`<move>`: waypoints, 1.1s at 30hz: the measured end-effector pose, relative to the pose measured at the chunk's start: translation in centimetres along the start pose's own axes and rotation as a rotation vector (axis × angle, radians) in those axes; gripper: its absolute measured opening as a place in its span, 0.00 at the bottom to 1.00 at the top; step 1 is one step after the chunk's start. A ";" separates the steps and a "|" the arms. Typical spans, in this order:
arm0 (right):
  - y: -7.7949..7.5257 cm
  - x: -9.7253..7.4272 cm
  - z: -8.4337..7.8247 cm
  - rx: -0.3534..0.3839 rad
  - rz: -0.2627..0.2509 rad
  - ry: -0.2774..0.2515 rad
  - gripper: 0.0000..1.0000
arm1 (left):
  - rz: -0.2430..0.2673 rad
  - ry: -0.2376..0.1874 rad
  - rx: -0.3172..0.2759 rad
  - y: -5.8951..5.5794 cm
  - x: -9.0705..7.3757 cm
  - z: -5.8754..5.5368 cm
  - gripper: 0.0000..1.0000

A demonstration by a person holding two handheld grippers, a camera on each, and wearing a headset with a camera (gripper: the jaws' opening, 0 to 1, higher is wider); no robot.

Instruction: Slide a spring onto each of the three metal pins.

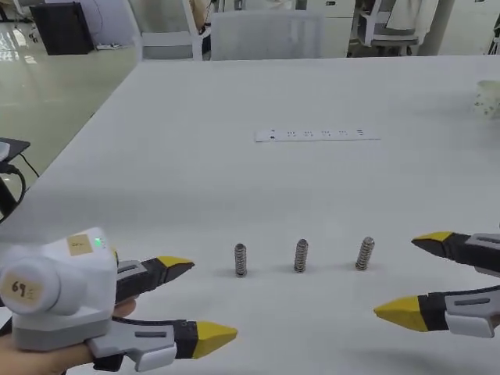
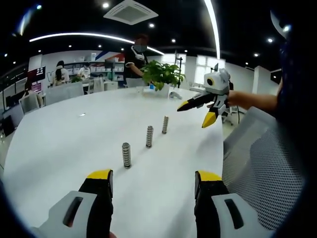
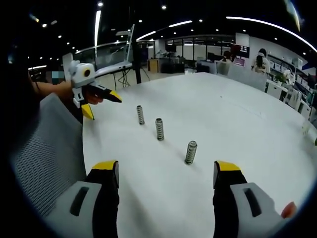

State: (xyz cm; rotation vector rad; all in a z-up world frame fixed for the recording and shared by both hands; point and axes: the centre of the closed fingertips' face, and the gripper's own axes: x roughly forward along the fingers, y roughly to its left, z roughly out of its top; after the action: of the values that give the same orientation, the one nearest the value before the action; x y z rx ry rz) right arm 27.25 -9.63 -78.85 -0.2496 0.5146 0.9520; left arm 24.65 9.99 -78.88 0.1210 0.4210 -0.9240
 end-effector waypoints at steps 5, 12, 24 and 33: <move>0.4 0.2 -0.8 0.006 0.004 0.006 0.78 | 0.000 0.001 -0.003 0.0 0.0 -0.2 0.62; 0.3 0.0 -0.6 -0.001 -0.010 -0.014 0.78 | 0.009 0.004 -0.012 0.2 -0.2 -0.4 0.62; -0.3 -0.4 -0.6 0.002 -0.027 -0.011 0.79 | 0.014 0.010 -0.024 0.1 -0.4 -1.0 0.62; -0.3 -0.4 -0.6 0.007 -0.024 -0.011 0.79 | 0.019 0.014 -0.028 0.2 -0.5 -1.1 0.63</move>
State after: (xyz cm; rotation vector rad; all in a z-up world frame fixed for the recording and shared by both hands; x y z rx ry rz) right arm 27.10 -10.33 -79.11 -0.2436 0.5032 0.9272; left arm 24.23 10.84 -79.66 0.1058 0.4449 -0.8985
